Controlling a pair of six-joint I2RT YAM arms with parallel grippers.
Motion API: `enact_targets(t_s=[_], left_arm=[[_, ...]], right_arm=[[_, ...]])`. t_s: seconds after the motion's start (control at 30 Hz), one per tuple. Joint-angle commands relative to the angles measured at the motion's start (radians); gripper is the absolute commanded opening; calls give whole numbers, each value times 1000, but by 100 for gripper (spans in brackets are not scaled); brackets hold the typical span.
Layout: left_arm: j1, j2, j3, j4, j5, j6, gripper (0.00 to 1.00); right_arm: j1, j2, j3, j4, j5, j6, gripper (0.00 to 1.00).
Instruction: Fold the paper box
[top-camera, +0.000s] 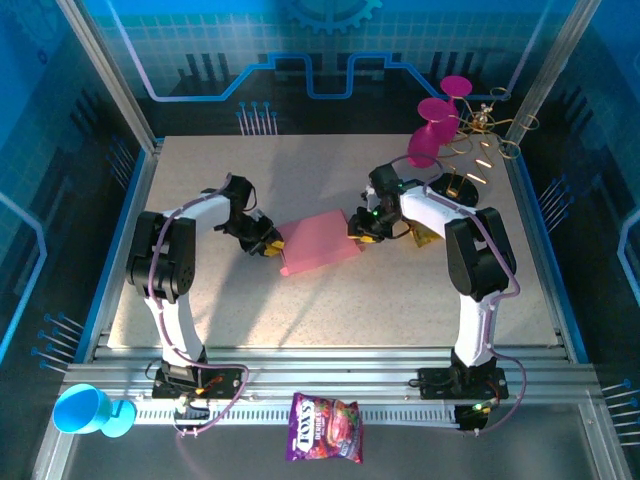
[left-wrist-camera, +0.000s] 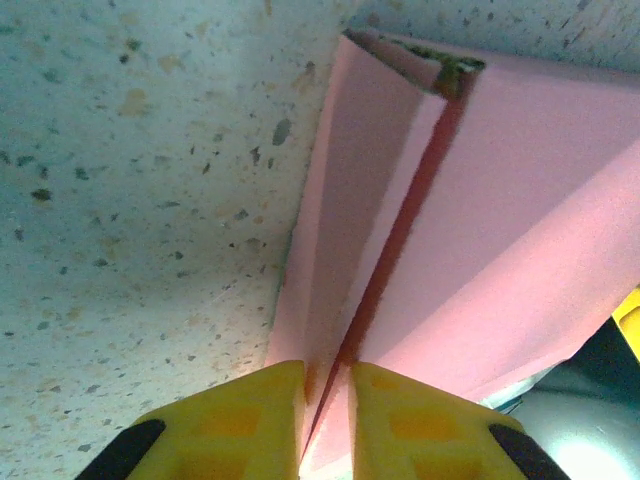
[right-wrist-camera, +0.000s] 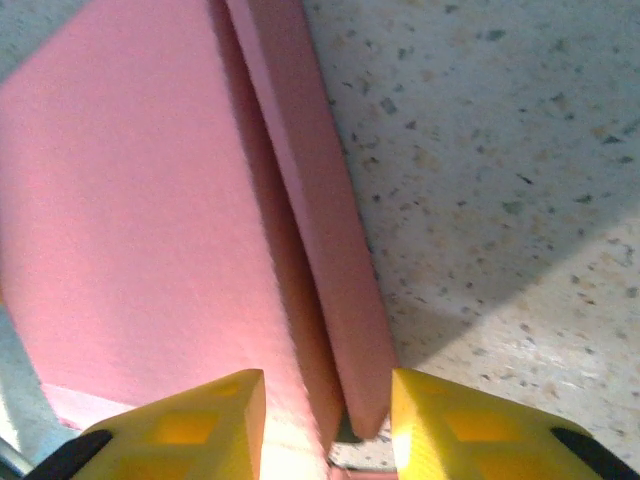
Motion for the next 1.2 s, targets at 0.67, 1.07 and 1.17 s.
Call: enact_targets(t_s=[0.67,1.07,1.17], left_arm=[[-19,42,25,-127,-104,76,13],[-28,-41,68,-144,-90,66,25],[-28,-57,101,-159,-77,54,38]], right_arm=[[-22,-72,-31,-1,-18,-99,60],[-26,-21,27,0,-52,-149,69],[-21,25,61,-7,-56,-144,69]])
